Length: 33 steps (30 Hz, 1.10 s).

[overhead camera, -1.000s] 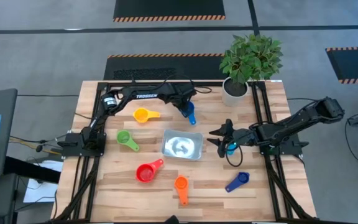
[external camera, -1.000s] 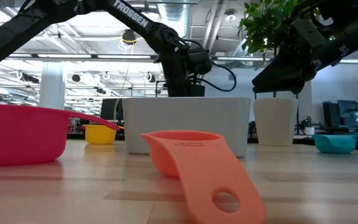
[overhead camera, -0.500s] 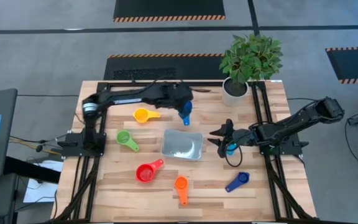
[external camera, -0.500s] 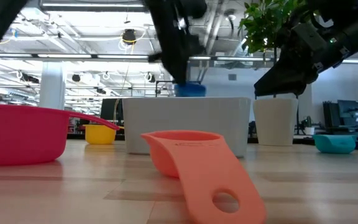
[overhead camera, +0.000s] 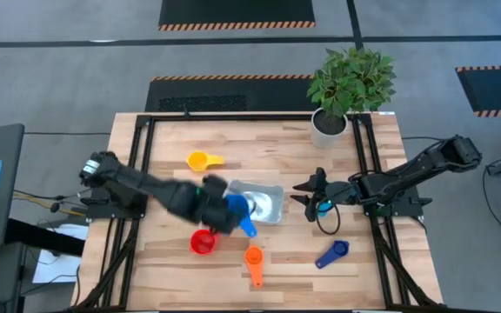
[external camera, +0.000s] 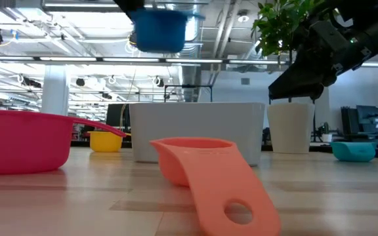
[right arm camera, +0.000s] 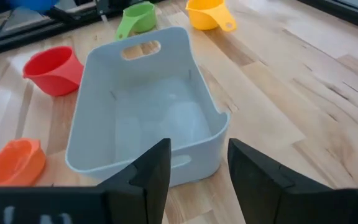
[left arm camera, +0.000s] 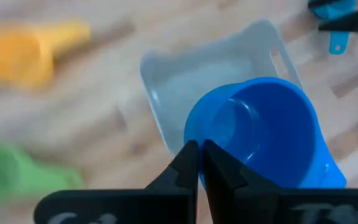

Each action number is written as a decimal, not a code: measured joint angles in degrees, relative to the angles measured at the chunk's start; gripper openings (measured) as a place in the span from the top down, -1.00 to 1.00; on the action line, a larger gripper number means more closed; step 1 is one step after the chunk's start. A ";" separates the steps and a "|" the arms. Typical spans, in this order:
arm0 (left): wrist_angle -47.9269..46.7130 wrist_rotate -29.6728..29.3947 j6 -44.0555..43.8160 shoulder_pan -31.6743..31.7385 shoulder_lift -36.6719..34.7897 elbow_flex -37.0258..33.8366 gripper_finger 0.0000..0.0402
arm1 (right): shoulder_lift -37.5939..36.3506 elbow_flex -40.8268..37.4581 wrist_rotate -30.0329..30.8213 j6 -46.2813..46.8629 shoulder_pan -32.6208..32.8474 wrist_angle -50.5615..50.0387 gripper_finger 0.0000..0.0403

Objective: Nest measuring cups in basket
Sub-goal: Stack the blue measuring cup on top of the red measuring cup

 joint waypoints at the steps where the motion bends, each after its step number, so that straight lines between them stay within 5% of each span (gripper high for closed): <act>1: -0.10 0.16 -4.80 -2.01 0.34 0.00 1.00 | 0.00 0.00 0.00 -0.02 -0.07 0.06 0.08; 10: -4.35 0.96 -39.28 -17.49 8.42 -0.02 1.00 | 0.00 0.00 -0.17 -0.13 0.04 1.04 0.10; 22: -15.36 8.23 -40.30 -19.04 10.90 -0.66 1.00 | 0.00 0.00 -0.24 0.26 0.43 0.57 0.11; 33: -5.19 15.20 -41.43 -17.99 11.32 -9.62 0.92 | 0.00 0.00 -0.24 0.94 0.43 -0.45 0.12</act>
